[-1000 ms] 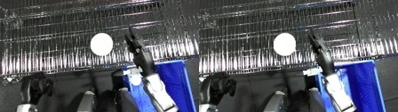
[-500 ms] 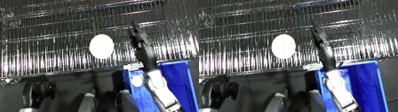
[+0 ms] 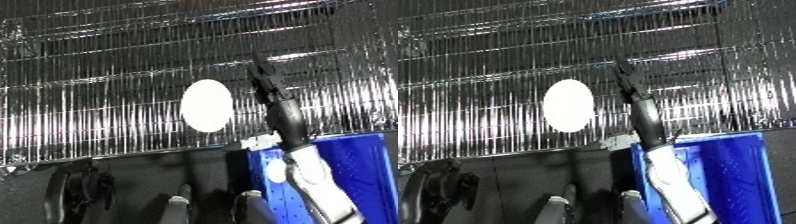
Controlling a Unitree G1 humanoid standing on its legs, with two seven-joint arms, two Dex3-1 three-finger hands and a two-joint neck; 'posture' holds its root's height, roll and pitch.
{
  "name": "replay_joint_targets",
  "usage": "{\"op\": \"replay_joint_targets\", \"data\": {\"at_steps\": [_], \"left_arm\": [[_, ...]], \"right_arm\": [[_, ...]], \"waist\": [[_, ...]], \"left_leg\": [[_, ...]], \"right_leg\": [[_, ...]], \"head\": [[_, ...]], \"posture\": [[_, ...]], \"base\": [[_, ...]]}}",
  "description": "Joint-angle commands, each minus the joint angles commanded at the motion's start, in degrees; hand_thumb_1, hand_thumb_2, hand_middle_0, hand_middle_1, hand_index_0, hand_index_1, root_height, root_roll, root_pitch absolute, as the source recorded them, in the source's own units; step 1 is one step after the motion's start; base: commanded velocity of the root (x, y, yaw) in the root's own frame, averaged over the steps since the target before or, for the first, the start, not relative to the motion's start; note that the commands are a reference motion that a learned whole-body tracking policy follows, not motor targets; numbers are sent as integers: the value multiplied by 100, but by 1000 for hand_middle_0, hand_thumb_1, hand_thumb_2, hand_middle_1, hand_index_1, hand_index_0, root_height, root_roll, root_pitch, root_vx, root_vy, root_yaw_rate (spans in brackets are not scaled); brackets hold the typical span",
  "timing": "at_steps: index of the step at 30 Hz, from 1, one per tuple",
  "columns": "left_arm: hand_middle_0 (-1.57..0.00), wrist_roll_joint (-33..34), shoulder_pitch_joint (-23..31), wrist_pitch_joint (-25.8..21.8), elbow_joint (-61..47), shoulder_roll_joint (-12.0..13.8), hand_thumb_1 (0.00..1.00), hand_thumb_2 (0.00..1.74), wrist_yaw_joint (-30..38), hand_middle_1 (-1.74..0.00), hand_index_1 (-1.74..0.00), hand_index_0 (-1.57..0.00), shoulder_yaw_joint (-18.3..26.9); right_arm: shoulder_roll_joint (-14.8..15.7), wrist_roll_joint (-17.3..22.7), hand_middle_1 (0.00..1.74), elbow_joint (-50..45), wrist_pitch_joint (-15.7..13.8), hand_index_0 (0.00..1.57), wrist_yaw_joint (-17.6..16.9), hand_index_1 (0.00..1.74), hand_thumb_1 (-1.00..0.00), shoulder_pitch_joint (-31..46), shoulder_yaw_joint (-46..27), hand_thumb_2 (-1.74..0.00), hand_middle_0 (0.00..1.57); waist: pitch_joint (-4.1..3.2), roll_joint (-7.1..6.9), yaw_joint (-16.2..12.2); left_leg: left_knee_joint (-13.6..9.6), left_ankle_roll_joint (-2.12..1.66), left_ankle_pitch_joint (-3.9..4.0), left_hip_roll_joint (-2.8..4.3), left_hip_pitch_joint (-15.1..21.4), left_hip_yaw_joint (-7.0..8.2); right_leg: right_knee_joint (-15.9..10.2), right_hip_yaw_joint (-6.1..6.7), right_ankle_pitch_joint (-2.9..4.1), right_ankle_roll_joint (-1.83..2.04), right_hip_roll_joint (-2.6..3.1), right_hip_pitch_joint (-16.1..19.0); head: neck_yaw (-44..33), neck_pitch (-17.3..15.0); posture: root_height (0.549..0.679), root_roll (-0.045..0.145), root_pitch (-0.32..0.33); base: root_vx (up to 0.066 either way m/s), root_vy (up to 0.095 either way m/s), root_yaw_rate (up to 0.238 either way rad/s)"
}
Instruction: Pick up the object and place it into the box
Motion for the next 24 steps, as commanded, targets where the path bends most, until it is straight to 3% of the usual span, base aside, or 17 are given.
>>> {"op": "replay_joint_targets", "data": {"at_steps": [12,24], "left_arm": [[-1570,-54,-121,-34,-40,-53,1000,1740,13,-1740,-1740,-1570,-88],[-1570,-93,-162,-125,22,-95,1000,1740,-43,-1740,-1740,-1570,-170]], "right_arm": [[160,2,0,211,164,0,-78,0,0,-570,290,0,0],[174,-39,1044,306,269,942,-56,1044,-600,-753,375,-1044,942]], "waist": [[0,58,163],[0,72,194]], "left_leg": [[23,18,18,-48,-134,-34],[-53,16,81,-66,-182,-35]], "right_leg": [[26,-91,-15,-24,-34,-102],[-38,-106,22,-35,-16,-126]], "head": [[314,128],[457,235]], "posture": [[593,69,93],[594,69,103]], "base": [[-15,4,50],[-28,9,9]]}}
